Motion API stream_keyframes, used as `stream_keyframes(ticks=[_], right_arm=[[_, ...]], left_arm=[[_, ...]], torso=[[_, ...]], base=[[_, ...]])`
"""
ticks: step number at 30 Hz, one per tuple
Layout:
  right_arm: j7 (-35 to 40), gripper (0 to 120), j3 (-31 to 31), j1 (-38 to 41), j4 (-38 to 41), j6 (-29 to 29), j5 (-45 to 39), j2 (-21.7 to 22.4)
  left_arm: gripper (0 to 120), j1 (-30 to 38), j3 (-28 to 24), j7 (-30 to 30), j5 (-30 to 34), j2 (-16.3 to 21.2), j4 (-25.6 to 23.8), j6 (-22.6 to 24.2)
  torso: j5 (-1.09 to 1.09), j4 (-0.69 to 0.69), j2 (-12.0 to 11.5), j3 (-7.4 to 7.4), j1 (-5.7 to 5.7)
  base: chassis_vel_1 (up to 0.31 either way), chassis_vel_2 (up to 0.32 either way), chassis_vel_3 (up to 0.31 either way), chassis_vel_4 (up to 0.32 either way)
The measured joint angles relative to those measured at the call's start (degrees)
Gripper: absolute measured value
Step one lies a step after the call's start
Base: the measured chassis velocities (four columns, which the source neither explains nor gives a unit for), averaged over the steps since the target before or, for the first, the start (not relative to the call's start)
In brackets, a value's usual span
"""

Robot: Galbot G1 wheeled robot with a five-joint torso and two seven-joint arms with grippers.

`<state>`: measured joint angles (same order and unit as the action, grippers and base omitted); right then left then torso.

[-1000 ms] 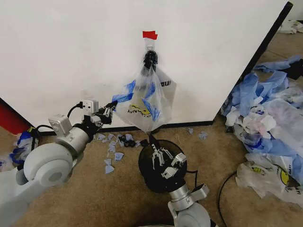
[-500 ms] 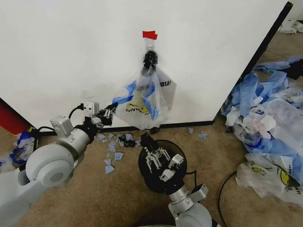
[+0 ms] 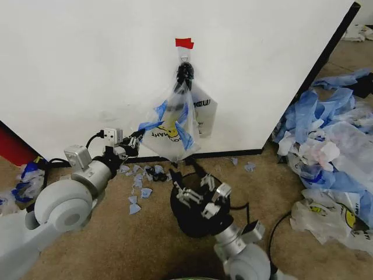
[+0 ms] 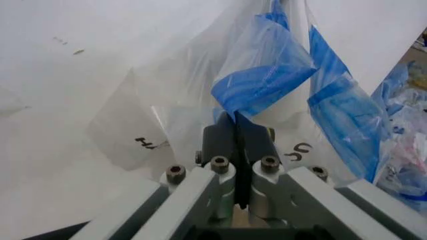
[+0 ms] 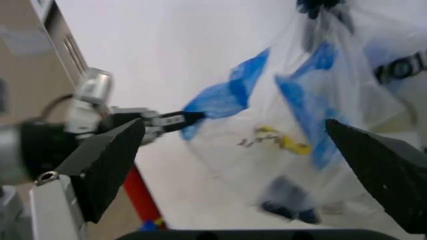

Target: Pick up the garbage bag from the wall and place it over the trash bin.

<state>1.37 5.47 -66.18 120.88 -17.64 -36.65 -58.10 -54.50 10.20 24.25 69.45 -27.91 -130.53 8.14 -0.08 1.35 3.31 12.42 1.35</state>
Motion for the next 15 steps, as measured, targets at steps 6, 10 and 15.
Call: stream_keyframes(ticks=[6, 10, 15], right_arm=[[4.9, 100, 4.3, 9.7, -1.5, 3.4, -1.4, 4.5], [7.9, 99, 9.3, 18.9, -3.6, 5.1, -3.4, 5.6], [10.0, 97, 12.7, 25.6, -5.9, 6.4, -4.0, 5.2]], left_arm=[[0, 0.2, -0.3, -0.2, -0.2, -0.4, 0.2, 0.0], [0, 0.2, -0.6, -0.2, -0.4, -0.8, 0.9, 0.1], [0, 0.0, -0.7, -0.3, -0.9, -1.4, 1.4, 0.1]], torso=[[0.01, -0.01, 0.0, 0.0, 0.0], [0.0, 0.01, 0.0, 0.0, 0.0], [0.0, -0.01, 0.0, 0.01, 0.01]], base=[[0.0, 0.0, 0.0, 0.0], [0.0, 0.0, 0.0, 0.0], [0.0, 0.0, 0.0, 0.0]])
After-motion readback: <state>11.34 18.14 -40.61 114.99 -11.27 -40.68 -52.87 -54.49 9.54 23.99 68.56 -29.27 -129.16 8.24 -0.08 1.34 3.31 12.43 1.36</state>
